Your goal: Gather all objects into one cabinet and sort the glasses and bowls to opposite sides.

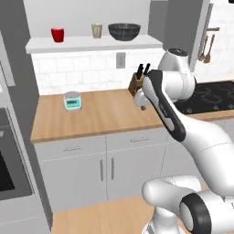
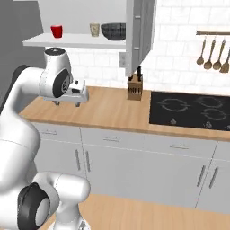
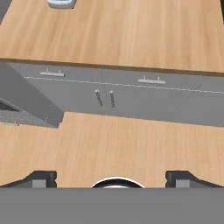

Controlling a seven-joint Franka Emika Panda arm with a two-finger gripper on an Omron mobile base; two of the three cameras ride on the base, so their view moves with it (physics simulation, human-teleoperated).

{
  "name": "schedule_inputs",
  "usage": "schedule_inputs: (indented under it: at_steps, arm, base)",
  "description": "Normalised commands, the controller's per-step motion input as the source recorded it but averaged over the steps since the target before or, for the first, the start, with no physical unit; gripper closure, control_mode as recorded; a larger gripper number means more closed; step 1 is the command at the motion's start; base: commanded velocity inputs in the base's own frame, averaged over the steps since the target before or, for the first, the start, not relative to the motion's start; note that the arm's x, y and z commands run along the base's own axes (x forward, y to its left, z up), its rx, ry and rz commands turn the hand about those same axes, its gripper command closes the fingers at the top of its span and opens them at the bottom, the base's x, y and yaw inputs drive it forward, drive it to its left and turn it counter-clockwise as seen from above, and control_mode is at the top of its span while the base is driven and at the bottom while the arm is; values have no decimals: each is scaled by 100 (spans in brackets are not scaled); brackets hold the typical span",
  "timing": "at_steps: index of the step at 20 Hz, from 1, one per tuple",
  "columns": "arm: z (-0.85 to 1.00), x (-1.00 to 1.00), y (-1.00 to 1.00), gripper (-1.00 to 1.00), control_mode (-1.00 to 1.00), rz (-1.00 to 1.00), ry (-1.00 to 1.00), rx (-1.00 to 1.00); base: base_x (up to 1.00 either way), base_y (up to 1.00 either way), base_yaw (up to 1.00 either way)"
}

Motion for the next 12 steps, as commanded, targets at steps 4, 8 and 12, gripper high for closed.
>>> schedule_inputs:
  at_steps: [4, 8, 12]
  arm:
    - [0, 0, 0, -100, 100, 0, 0, 0]
    - [0, 0, 0, -100, 100, 0, 0, 0]
    - [0, 0, 0, -100, 100, 0, 0, 0]
  base:
    - [-61, -91, -3]
    - [-32, -92, -4]
    - [-4, -100, 0]
